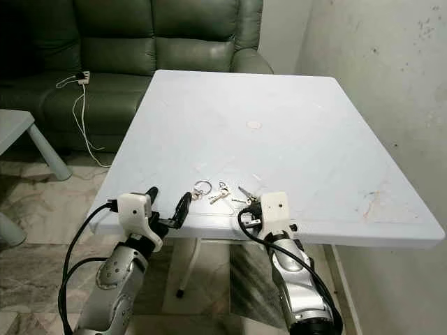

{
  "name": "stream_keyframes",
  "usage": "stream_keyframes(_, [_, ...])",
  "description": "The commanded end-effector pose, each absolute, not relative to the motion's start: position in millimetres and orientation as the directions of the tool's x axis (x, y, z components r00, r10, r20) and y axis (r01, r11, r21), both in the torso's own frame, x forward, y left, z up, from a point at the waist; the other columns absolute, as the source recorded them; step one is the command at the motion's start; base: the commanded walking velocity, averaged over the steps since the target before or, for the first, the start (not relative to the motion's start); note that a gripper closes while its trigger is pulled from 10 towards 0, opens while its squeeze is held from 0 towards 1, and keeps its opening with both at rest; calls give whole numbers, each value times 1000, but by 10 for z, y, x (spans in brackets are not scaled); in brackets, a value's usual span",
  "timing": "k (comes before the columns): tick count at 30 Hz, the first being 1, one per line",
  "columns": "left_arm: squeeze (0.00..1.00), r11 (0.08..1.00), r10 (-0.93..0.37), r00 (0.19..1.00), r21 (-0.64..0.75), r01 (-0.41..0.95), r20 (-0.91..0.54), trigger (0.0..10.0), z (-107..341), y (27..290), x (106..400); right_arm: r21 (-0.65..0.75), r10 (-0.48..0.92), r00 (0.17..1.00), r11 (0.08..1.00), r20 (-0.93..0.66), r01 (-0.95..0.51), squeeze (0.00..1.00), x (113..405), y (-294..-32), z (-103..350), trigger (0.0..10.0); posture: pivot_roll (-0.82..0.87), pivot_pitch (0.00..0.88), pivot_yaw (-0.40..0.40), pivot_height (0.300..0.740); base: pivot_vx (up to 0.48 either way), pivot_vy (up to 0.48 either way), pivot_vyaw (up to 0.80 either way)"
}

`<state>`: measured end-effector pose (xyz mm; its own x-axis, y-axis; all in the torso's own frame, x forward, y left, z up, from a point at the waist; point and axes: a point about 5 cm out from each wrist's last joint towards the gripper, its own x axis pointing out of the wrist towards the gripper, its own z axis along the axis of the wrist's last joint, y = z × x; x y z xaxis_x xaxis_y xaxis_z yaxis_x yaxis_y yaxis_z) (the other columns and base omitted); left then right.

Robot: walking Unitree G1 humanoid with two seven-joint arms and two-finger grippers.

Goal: Hang keys on a hook

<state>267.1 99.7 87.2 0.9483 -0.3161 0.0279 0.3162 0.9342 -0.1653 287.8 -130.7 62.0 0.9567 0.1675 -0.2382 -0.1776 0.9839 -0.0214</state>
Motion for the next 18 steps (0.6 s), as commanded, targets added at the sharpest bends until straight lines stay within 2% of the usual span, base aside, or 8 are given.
stream_keyframes(1, [0, 928, -328, 944, -170, 331, 46, 10000, 931, 930, 2679, -22, 161, 956, 985, -247, -171, 0, 2865, -1349, 599, 10000, 27, 16, -71, 740, 0, 0, 0])
stream_keyframes(2, [0, 928, -328, 944, -170, 331, 46, 10000, 930, 930, 2678, -19, 161, 957, 985, -240, -170, 0, 2863, -1348, 604, 9451, 26, 15, -70, 740, 0, 0, 0])
stream_keyframes(3, [0, 928, -328, 944, -170, 331, 46, 10000, 930, 930, 2678, -19, 161, 957, 985, -240, -170, 0, 2863, -1348, 604, 9451, 26, 15, -70, 740, 0, 0, 0])
stream_keyframes(4, [0, 928, -329, 943, -170, 331, 45, 10000, 929, 930, 2677, -23, 157, 960, 986, -231, -167, 0, 2863, -1349, 612, 7020, 27, 15, -70, 740, 0, 0, 0])
stream_keyframes(5, [0, 928, -329, 943, -171, 332, 45, 10000, 929, 929, 2677, -25, 151, 963, 987, -225, -161, 0, 2861, -1354, 617, 2078, 27, 14, -69, 740, 0, 0, 0])
stream_keyframes(6, [0, 928, -329, 943, -171, 332, 45, 10000, 930, 929, 2677, -24, 149, 964, 987, -221, -158, 0, 2860, -1356, 620, 2078, 27, 14, -69, 740, 0, 0, 0])
stream_keyframes(7, [0, 928, -329, 943, -171, 332, 45, 10000, 930, 929, 2678, -28, 148, 965, 987, -218, -158, 0, 2859, -1359, 624, 0, 26, 16, -69, 740, 0, 0, 0])
stream_keyframes(18, [0, 927, -330, 943, -171, 333, 46, 10000, 934, 924, 2688, -19, 146, 971, 988, -189, -152, 0, 2879, -1353, 663, 0, 27, 7, -67, 740, 0, 0, 0])
